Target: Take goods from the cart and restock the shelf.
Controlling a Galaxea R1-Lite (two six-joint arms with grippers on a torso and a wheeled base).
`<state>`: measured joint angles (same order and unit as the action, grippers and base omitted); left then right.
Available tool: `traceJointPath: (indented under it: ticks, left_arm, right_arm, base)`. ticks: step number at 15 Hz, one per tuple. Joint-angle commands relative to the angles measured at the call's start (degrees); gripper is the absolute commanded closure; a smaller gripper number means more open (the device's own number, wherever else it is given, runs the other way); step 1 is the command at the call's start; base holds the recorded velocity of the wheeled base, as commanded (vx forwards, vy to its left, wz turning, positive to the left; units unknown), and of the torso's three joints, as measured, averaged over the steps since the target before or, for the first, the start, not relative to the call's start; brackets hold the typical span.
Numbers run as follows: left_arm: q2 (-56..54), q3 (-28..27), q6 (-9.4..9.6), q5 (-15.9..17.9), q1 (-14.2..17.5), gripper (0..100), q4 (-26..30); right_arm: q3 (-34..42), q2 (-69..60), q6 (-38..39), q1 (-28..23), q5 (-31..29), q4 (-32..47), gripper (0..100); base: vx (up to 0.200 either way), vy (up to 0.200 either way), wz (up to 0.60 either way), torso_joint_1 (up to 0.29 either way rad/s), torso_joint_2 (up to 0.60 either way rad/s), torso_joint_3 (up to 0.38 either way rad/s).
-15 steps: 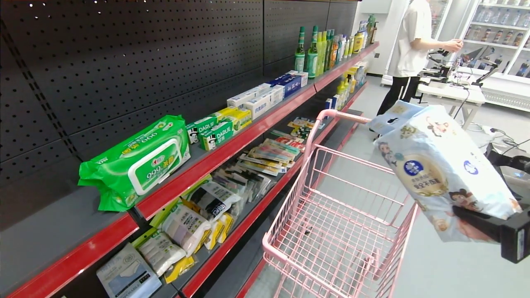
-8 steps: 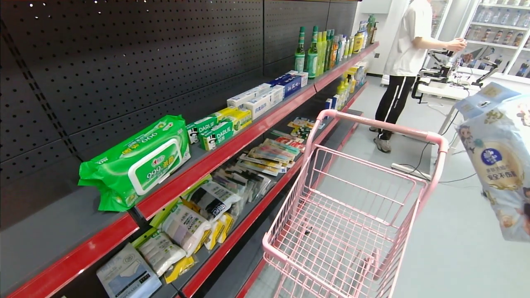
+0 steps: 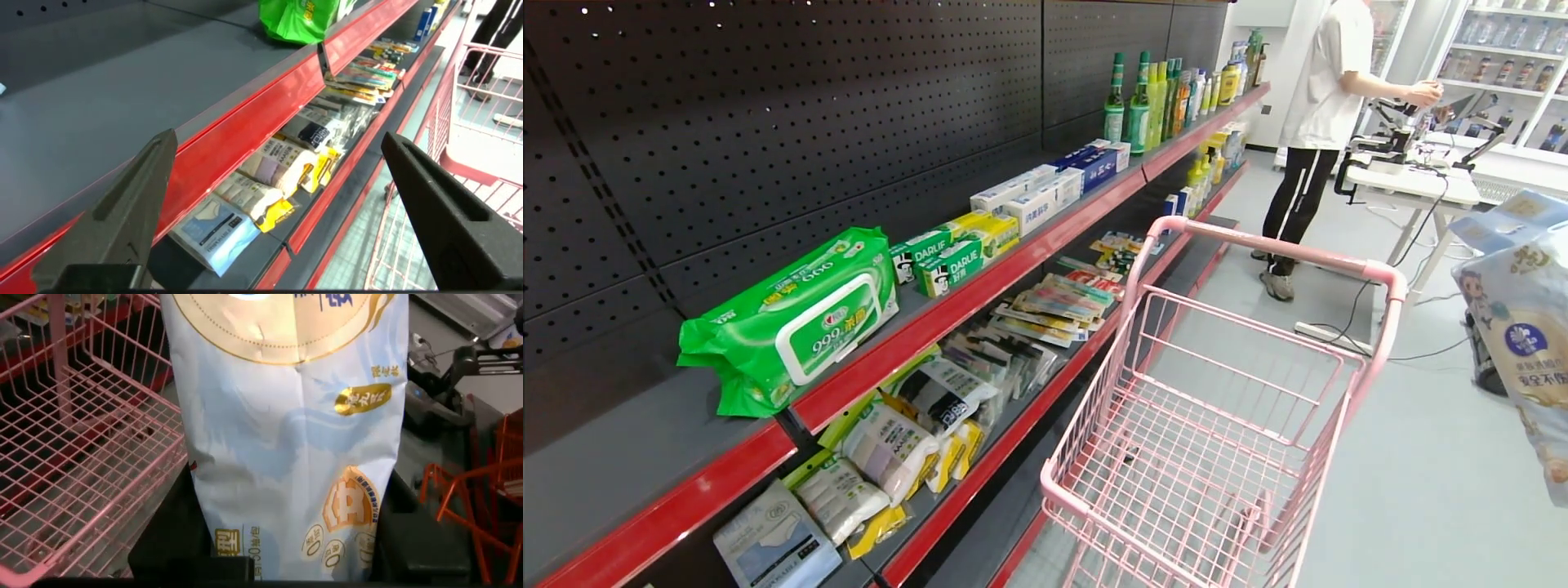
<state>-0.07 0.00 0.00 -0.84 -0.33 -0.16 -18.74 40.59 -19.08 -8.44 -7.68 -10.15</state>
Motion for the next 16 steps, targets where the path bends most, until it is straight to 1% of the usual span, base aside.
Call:
traceJointPath:
  ticks: [1,7,16]
  left_arm:
    - [0.07,0.00,0.00,-0.04,-0.02,0,-0.02]
    - [0.07,0.00,0.00,-0.04,-0.02,0,-0.02]
    - [0.07,0.00,0.00,-0.04,-0.02,0,-0.02]
  right_arm:
    - [0.02,-0.25,-0.08,0.00,0.03,-0.04,100]
    - [0.46,-0.16,-1.31,0.00,0.12,0.05,100]
    - [1.16,0.10,-1.40,0.44,0.30,-0.04,100]
  base:
    - [0.000,0.000,0.00,0.046,-0.09,-0.076]
    - [0.000,0.000,0.00,0.184,-0.42,-0.249]
    - [0.000,0.000,0.00,0.166,-0.37,-0.205]
